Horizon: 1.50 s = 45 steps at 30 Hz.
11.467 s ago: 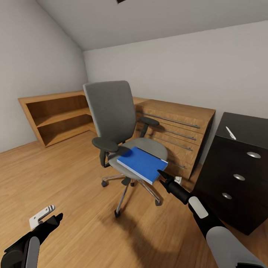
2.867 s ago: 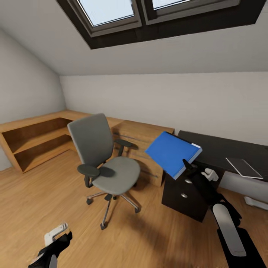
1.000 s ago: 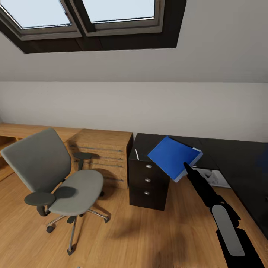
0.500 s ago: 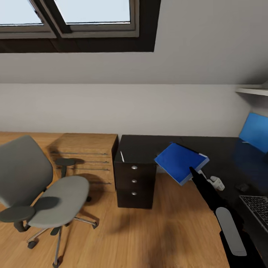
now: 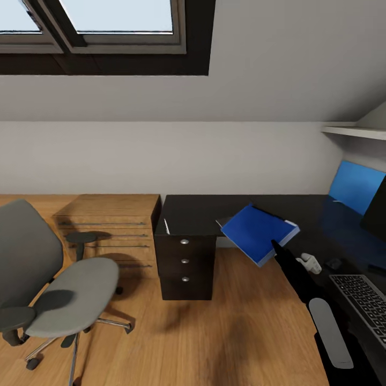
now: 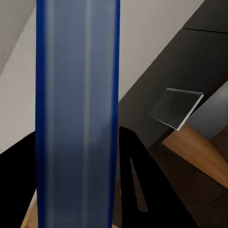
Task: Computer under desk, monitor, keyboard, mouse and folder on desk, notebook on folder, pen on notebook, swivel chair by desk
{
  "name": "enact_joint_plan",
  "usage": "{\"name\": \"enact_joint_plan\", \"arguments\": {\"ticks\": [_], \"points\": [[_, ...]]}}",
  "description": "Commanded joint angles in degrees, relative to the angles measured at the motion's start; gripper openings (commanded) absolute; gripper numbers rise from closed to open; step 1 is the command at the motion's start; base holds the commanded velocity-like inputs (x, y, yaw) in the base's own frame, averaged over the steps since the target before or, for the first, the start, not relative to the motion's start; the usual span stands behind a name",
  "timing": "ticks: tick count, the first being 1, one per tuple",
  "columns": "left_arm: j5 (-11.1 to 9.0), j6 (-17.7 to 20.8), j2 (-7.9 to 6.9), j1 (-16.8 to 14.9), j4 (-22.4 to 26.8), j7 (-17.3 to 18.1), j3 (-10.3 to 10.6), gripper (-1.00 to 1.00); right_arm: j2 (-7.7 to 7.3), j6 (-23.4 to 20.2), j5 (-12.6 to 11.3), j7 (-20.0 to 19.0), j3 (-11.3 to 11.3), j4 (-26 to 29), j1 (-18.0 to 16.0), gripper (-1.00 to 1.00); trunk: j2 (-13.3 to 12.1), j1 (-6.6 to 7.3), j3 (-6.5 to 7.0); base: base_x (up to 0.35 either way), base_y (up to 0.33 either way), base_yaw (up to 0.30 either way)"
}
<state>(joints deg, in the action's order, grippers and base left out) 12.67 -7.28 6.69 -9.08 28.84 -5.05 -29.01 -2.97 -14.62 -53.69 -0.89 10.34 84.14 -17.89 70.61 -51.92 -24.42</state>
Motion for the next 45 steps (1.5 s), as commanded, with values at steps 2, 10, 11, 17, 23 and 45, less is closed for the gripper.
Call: {"name": "enact_joint_plan", "arguments": {"ticks": [2, 10, 11, 17, 23, 45], "points": [[0.60, -0.20, 0.07, -0.06, -0.01, -0.05, -0.35, 1.00, 0.99, 1.33, -0.40, 0.25, 0.13, 0.17, -0.04, -1.00, 0.04, 0.00, -0.06, 0.000, 0.000, -0.003], [0.68, -0.25, 0.07, -0.06, -0.01, -0.05, 0.28, 1.00, 6.42, 18.52, -0.78, 13.57, 0.13, -1.84, -0.15, -1.00, 0.04, 0.00, -0.06, 0.004, 0.000, 0.000], [0.66, -0.27, 0.12, -0.06, -0.01, -0.05, 0.39, 1.00, 6.46, 18.79, -0.77, 14.38, 0.12, -3.41, -0.27, -1.00, 0.04, 0.00, -0.06, 0.213, 0.000, 0.000], [0.63, -0.28, 0.10, -0.06, -0.01, -0.05, 0.41, 1.00, 6.48, 19.34, -1.68, 14.72, 0.32, -7.60, -0.52, -1.00, 0.04, 0.00, -0.06, 0.277, 0.000, 0.000], [0.69, -0.28, 0.16, -0.06, -0.01, -0.05, 0.60, 1.00, 6.17, 21.72, -10.41, 14.79, 0.46, -13.07, -1.88, -1.00, 0.04, 0.00, -0.06, 0.315, -0.001, 0.000], [0.69, -0.32, 0.25, -0.06, -2.24, -0.42, 6.18, 1.00, 6.36, 28.93, -13.28, 14.43, 1.26, -14.80, -2.94, -1.00, 0.04, 0.00, -0.15, 0.098, -0.026, -0.040]]}}
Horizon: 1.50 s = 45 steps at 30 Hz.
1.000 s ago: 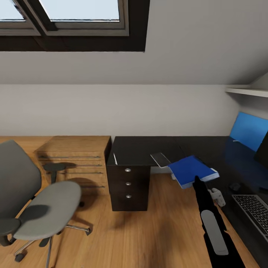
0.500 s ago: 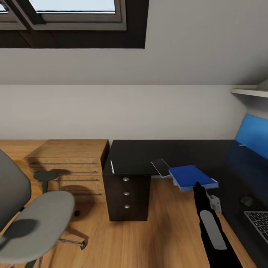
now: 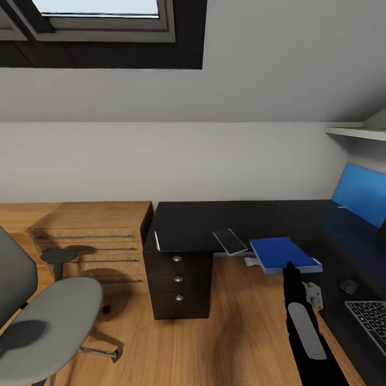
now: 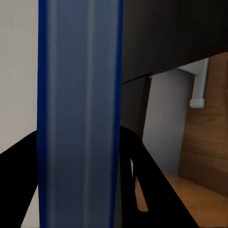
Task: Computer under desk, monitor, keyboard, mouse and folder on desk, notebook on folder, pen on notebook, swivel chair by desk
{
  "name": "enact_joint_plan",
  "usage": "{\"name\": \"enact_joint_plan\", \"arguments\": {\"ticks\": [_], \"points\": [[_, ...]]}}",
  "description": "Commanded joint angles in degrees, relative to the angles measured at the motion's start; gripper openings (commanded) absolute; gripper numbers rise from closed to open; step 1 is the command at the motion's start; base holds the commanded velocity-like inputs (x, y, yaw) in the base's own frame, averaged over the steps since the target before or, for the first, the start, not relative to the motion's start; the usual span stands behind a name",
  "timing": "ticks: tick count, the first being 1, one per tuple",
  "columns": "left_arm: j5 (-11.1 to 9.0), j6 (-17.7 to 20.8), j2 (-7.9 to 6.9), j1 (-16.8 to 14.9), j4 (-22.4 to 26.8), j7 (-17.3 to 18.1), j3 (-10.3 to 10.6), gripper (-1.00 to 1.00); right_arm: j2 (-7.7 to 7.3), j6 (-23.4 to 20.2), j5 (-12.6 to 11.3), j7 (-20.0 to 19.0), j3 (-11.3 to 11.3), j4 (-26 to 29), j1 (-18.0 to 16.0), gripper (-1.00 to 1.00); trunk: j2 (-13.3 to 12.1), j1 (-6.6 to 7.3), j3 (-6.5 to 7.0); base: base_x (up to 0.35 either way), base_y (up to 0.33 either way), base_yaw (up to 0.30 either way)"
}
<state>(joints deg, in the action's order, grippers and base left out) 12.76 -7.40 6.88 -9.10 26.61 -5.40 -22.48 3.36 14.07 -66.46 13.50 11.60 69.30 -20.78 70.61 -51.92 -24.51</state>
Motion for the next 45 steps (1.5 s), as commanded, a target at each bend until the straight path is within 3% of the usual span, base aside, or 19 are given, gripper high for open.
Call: {"name": "enact_joint_plan", "arguments": {"ticks": [1, 16, 27, 41, 45], "points": [[0.60, -0.21, 0.08, -0.04, -0.02, -0.07, -0.33, 1.00, 0.04, 0.24, -0.51, 0.04, 0.00, 0.04, -0.05, -1.00, 0.04, 0.00, -0.09, 0.000, 0.000, -0.214], [0.60, -0.25, 0.07, -0.04, -0.07, -0.05, -0.28, 1.00, 0.07, 0.25, -0.51, 0.03, -0.08, 0.04, -0.05, -1.00, 0.04, 0.00, -0.59, 0.008, 0.000, -0.233], [0.54, -0.24, -0.03, -0.04, -0.07, -0.14, -0.19, 1.00, 0.07, 0.25, -0.51, -0.26, -0.17, 0.09, -0.05, -1.00, 0.04, 0.00, -1.08, 0.169, 0.000, -0.148], [0.52, -0.18, -0.03, -0.04, -0.07, -0.08, -0.19, 1.00, 0.07, 0.25, -0.51, -0.77, -0.16, 0.15, -0.05, -1.00, 0.04, 0.00, -1.63, 0.083, 0.000, -0.024], [0.51, -0.19, -0.03, -0.04, -0.07, -0.08, -0.19, 1.00, 0.09, 0.15, -0.53, -3.60, -0.28, 0.42, -0.05, -1.00, 0.04, 0.00, -1.64, 0.069, 0.000, 0.000]]}}
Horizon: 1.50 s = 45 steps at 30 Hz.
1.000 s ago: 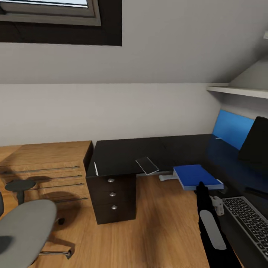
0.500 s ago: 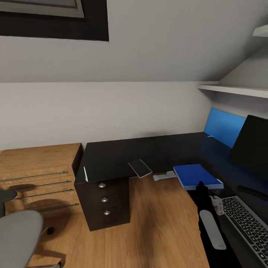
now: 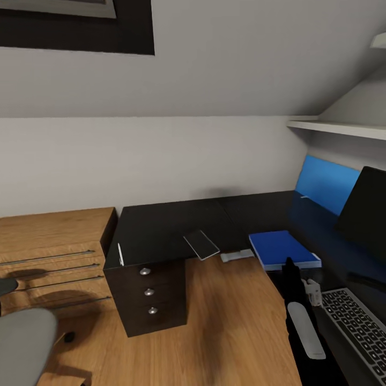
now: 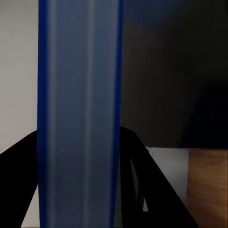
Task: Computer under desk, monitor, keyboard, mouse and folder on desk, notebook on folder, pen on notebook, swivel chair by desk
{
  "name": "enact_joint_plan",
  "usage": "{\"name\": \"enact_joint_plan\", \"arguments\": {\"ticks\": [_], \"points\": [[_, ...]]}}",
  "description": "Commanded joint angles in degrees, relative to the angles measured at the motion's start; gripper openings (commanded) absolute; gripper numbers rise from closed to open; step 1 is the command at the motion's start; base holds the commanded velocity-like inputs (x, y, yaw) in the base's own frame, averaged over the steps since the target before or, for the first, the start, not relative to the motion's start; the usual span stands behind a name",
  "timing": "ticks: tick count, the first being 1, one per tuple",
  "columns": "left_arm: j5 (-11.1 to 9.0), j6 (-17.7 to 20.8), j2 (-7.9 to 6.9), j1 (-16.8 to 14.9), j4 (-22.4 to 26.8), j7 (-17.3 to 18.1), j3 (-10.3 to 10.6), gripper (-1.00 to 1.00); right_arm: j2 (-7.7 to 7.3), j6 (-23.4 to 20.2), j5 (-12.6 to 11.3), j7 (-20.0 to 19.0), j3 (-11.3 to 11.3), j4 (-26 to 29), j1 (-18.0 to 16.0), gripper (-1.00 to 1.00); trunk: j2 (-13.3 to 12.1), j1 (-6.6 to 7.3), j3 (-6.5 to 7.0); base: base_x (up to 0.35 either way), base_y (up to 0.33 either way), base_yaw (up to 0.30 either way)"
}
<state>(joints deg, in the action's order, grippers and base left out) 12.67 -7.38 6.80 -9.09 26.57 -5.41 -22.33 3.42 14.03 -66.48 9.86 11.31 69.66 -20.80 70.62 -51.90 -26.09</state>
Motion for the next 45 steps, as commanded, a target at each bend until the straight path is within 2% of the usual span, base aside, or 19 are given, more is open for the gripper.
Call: {"name": "enact_joint_plan", "arguments": {"ticks": [1, 8, 10, 13, 17, 21, 35, 45], "points": [[0.60, -0.22, 0.06, -0.05, -0.02, -0.07, -0.35, 1.00, 0.02, 0.16, -0.50, -0.22, 0.00, 0.25, -0.03, -1.00, 0.03, -0.02, -0.06, 0.197, 0.000, 0.000], [0.60, -0.26, 0.06, -0.05, -0.02, -0.09, -0.29, 1.00, 0.00, -0.01, -0.61, -1.24, 0.17, 2.07, -0.03, -1.00, 0.03, -0.02, -0.06, 0.290, 0.000, 0.000], [0.10, -0.92, 0.59, -0.05, 0.35, -0.25, -0.47, 1.00, 0.48, -0.67, -1.35, -0.56, -0.51, 2.05, -0.68, -1.00, 0.03, -0.02, -0.06, 0.000, 0.000, 0.000], [0.10, -1.88, 0.64, -0.05, 0.38, -0.24, -0.46, 1.00, 0.52, -1.64, -1.04, -0.05, -1.50, 2.04, -0.80, -1.00, 0.03, -0.02, -0.06, 0.000, 0.000, 0.000], [0.09, -3.16, 0.86, -0.05, 0.45, -0.28, -0.44, 1.00, 0.41, -0.60, -0.16, -1.33, -0.19, 1.98, -0.47, -1.00, 0.03, -0.02, -0.06, 0.000, 0.000, 0.000], [0.15, -4.44, 0.85, -0.05, 0.35, -0.30, -0.43, 1.00, 0.30, -0.38, 0.00, -1.87, 0.18, 1.97, -0.40, -1.00, 0.03, -0.02, -0.06, 0.000, 0.000, 0.000], [0.16, -8.93, 0.85, -0.05, 0.27, -0.31, -0.43, 1.00, 0.60, -0.22, -0.11, -1.86, 0.26, 1.59, -0.38, -1.00, 0.03, -0.02, -0.06, 0.066, 0.000, 0.000], [0.16, -9.05, 0.85, -0.05, 0.24, -0.31, -0.43, 1.00, 0.59, -0.03, -0.05, -1.65, 0.15, -0.33, -0.38, -1.00, 0.03, -0.02, -0.16, 0.096, 0.000, -0.033]]}}
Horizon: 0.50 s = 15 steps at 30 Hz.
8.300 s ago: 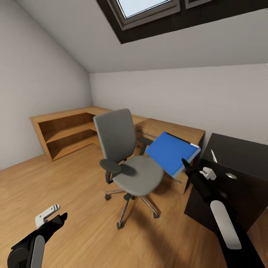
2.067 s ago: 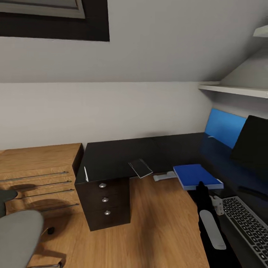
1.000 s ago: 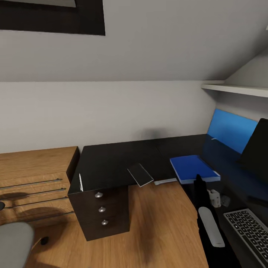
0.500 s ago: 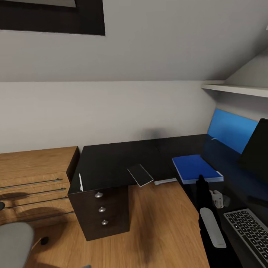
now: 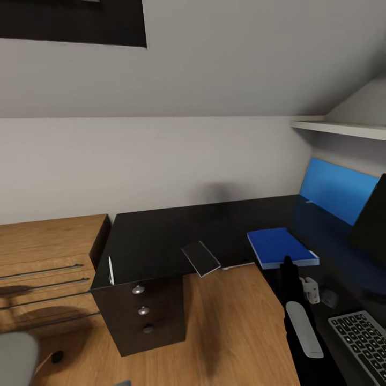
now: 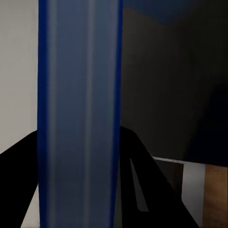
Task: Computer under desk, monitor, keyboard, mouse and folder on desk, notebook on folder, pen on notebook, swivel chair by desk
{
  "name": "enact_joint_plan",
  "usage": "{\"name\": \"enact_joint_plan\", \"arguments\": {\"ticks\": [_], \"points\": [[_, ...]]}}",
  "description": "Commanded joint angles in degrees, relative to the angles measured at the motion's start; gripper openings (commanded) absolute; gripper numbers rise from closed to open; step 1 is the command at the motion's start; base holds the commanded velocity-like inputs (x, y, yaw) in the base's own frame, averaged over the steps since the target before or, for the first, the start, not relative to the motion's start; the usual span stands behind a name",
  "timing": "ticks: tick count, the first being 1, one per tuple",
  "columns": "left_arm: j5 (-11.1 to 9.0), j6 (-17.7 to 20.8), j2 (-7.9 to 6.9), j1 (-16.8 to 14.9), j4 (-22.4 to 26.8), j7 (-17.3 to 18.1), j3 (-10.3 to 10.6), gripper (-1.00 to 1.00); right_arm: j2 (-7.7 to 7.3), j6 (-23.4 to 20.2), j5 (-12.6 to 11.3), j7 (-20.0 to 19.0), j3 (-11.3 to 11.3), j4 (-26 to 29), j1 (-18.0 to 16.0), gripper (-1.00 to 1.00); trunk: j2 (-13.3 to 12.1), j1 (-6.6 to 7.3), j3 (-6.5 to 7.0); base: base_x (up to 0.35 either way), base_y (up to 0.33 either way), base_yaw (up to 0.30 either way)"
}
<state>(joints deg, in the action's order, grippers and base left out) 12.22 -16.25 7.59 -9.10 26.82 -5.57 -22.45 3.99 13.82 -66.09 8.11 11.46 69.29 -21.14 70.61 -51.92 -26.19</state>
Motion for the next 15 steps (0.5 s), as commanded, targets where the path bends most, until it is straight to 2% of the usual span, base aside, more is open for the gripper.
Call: {"name": "enact_joint_plan", "arguments": {"ticks": [1, 8, 15], "points": [[0.61, -0.19, 0.06, -0.04, -0.01, -0.15, -0.31, 1.00, 0.01, 0.17, -0.44, 0.11, 0.01, 0.05, -0.04, -1.00, 0.04, 0.00, -0.10, 0.003, 0.000, -0.160], [0.53, -0.19, 0.06, -0.04, 0.01, -0.11, -0.31, 1.00, -0.02, 0.12, -0.44, 0.07, 0.01, -0.02, -0.04, -1.00, 0.04, 0.00, -0.49, 0.001, 0.000, -0.168], [0.52, -0.19, 0.11, -0.04, 0.23, -0.06, -0.42, 1.00, -0.02, 0.04, -0.44, -0.04, -0.05, -0.02, -0.04, -1.00, 0.04, 0.00, -0.57, 0.000, 0.000, -0.033]]}}
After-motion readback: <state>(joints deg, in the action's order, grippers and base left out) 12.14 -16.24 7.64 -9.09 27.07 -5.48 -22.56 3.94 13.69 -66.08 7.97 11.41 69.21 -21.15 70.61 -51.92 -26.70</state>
